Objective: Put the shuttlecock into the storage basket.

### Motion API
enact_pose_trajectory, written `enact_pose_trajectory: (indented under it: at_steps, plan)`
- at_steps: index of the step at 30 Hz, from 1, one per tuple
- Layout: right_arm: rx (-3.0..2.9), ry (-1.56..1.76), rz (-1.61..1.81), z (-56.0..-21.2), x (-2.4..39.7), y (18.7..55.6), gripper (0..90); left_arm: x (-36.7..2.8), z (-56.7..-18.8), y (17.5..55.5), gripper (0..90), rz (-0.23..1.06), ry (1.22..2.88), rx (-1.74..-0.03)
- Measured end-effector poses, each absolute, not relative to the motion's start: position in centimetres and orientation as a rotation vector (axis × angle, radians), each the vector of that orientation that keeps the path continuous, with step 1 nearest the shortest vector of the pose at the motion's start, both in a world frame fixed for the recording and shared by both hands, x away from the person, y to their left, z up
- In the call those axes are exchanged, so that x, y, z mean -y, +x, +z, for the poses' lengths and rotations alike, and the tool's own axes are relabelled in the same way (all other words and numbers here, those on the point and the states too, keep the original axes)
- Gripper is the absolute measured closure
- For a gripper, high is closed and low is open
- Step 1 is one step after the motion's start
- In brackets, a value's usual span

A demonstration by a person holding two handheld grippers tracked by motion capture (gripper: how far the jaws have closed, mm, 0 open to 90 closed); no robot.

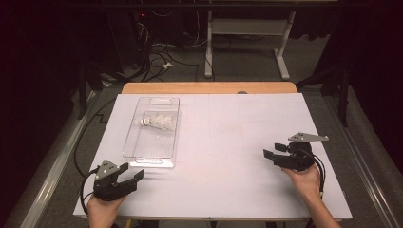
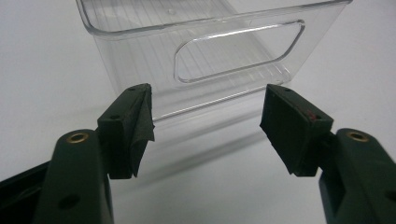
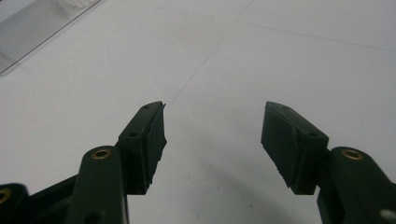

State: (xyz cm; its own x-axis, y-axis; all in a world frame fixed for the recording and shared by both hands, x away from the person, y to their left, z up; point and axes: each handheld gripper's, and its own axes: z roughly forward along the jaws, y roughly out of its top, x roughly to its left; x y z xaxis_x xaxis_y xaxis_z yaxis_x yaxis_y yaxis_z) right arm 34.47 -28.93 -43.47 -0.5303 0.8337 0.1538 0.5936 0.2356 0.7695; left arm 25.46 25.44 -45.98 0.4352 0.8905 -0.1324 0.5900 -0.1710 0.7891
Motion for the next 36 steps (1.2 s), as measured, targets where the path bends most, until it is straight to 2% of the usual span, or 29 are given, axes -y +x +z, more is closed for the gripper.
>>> enact_pose_trajectory:
  at_steps: [36]
  plan:
    - [-2.153,1.374,1.226,-45.0,31.3,31.5,38.2,-25.8,-45.8,25.4,34.9,0.479,1.863,-1.26]
